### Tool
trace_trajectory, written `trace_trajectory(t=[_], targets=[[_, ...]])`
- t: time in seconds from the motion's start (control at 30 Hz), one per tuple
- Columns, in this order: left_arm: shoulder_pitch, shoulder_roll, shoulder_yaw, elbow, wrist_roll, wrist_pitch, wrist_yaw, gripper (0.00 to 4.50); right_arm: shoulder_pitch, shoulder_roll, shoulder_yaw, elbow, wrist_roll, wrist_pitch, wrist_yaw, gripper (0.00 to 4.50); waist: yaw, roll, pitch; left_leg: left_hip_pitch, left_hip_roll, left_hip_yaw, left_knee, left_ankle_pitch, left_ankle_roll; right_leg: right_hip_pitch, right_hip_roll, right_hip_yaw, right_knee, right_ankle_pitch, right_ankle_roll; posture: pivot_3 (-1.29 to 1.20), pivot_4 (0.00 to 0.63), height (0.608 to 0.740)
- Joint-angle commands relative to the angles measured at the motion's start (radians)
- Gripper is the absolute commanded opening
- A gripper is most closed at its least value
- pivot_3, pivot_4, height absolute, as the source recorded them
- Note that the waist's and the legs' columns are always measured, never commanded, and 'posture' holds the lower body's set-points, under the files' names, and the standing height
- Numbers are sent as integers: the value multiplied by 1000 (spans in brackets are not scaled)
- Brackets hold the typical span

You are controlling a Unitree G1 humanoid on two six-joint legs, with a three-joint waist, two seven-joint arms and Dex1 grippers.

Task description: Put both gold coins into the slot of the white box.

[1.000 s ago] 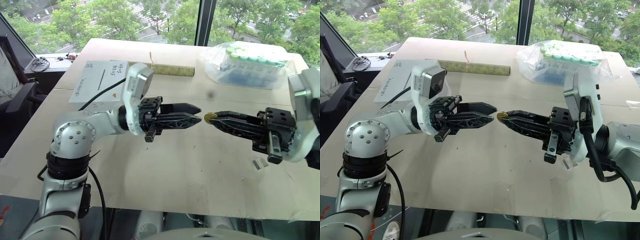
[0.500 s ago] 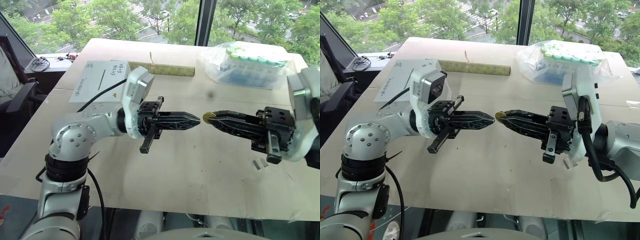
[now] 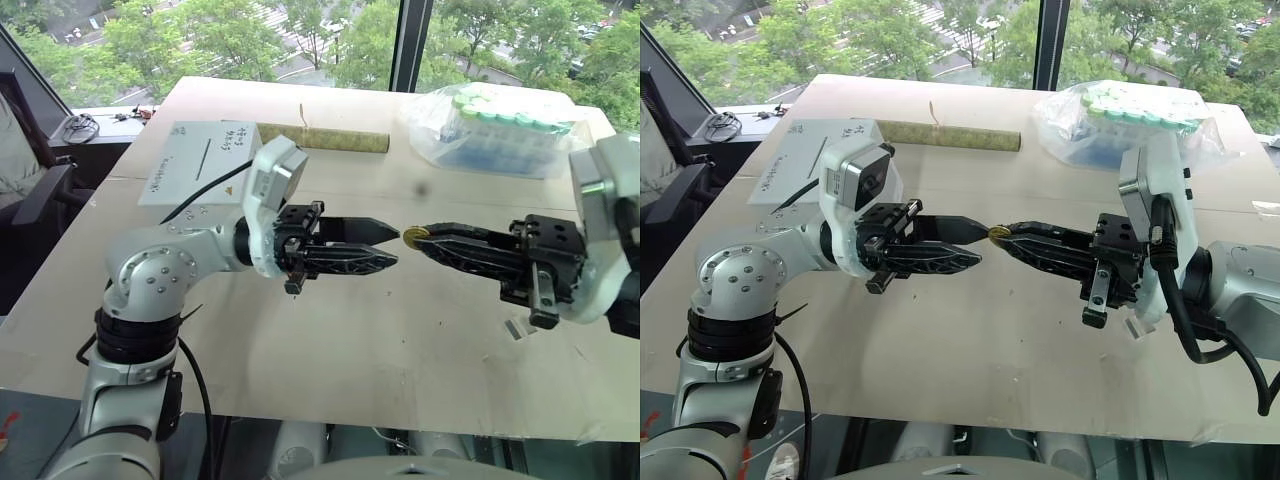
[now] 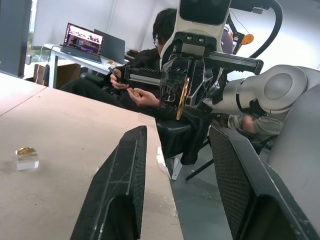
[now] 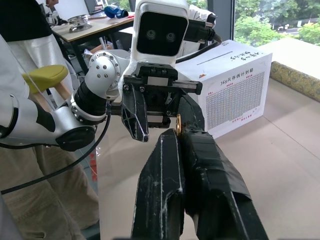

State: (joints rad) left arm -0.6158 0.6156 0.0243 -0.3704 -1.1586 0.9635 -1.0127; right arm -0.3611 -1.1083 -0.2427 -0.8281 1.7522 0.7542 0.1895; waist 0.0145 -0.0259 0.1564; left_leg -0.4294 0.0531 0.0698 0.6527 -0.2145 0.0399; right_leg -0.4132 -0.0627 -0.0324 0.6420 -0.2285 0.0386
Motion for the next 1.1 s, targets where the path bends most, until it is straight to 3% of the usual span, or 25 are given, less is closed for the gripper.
trace_trajectory(t=[0.03, 0.07, 0.4, 0.5, 1.1], targets=[[-7, -15, -8, -2, 10, -20, -18, 1845, -26, 1, 7, 0, -8, -18, 16, 0, 0, 0, 0, 0, 0, 0, 0, 0, 0, 0, 0, 0, 0, 0, 0, 0, 150, 740], [-7, -18, -10, -3, 16, -23, -21, 1572, -31, 3, 13, 2, -11, -18, 19, 0, 0, 0, 0, 0, 0, 0, 0, 0, 0, 0, 0, 0, 0, 0, 0, 0, 150, 740], [6, -34, -11, -18, 14, -26, -22, 1572, -50, 17, 47, 20, -40, -12, 50, 0, 0, 0, 0, 0, 0, 0, 0, 0, 0, 0, 0, 0, 0, 0, 0, 0, 150, 740], [10, -35, -10, -22, 18, -30, -24, 756, -53, 21, 53, 22, -47, -11, 55, 0, 0, 0, 0, 0, 0, 0, 0, 0, 0, 0, 0, 0, 0, 0, 0, 0, 150, 740], [0, -37, 5, 0, -15, -14, -14, 756, -30, 19, 50, 16, -66, -5, 79, 0, 0, 0, 0, 0, 0, 0, 0, 0, 0, 0, 0, 0, 0, 0, 0, 0, 150, 740]])
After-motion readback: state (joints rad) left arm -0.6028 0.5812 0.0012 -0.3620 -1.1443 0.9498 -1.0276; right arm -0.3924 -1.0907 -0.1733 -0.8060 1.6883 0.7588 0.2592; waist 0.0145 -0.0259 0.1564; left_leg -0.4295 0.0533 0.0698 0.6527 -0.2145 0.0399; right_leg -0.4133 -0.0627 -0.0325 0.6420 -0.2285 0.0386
